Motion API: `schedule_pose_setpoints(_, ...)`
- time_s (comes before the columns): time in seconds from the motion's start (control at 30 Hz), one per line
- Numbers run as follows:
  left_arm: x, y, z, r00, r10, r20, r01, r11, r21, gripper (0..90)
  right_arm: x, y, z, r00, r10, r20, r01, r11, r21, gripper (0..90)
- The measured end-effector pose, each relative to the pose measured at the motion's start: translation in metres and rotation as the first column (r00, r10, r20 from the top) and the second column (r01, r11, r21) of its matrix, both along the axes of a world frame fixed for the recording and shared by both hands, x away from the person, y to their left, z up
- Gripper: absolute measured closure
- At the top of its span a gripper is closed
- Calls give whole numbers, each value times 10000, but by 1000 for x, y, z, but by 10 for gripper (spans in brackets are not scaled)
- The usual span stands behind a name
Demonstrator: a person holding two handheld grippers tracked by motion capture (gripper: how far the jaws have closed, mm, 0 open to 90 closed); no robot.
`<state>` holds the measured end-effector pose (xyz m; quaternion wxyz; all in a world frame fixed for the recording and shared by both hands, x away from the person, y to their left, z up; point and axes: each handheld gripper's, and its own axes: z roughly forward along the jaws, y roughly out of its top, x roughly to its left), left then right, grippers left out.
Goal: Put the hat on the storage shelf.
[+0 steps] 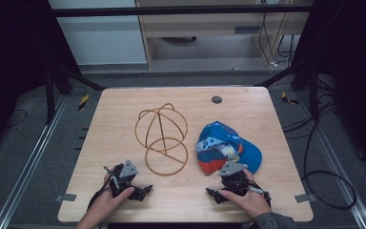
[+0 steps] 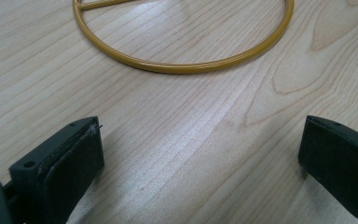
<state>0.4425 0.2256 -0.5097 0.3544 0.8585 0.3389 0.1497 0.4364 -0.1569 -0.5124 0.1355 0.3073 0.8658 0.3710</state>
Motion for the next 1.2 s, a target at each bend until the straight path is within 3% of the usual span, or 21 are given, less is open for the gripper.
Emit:
schedule_pose_setpoints(0.37, 0, 0, 0, 10000, 14, -1, -14, 10000, 19, 0, 1, -2, 1, 9995, -321, 9, 321, 9995, -52, 55)
schedule_pose_setpoints(0.4, 0, 0, 0, 10000, 16, 1, -16, 10000, 17, 0, 2, -5, 3, 9988, -496, 5, 496, 9988, -50, 133)
schedule_pose_setpoints(0.53, 0, 0, 0, 10000, 41, 5, -41, 10000, -9, 0, -2, -15, 13, 9963, -855, 102, 847, 9942, 665, 144)
schedule_pose_setpoints(0.6, 0, 0, 0, 10000, 24, 10, -24, 10000, 0, 0, -6, -20, 20, 9961, -866, 166, 852, 9939, 700, 142)
schedule_pose_setpoints(0.73, 0, 0, 0, 10000, 32, 4, -32, 10000, 3, 0, -9, -28, 30, 9947, -949, 396, 937, 9951, 312, 136)
schedule_pose_setpoints(0.8, -1, 0, 0, 10000, 32, -9, -32, 10000, 15, 0, -9, -42, 42, 9911, -1212, 542, 1203, 9925, 209, 145)
schedule_pose_setpoints(1.03, -1, 0, 0, 10000, 33, -3, -33, 10000, 12, 0, 0, -73, 53, 9812, -1915, 256, 1924, 9806, -381, 175)
schedule_pose_setpoints(1.1, -1, 0, 0, 10000, 33, -3, -33, 10000, 14, 0, 2, -78, 54, 9794, -2015, 152, 2019, 9788, -340, 177)
schedule_pose_setpoints(1.2, -1, 0, 0, 10000, 33, -3, -33, 10000, 12, 0, 6, -81, 57, 9801, -1983, 127, 1987, 9769, -787, 165)
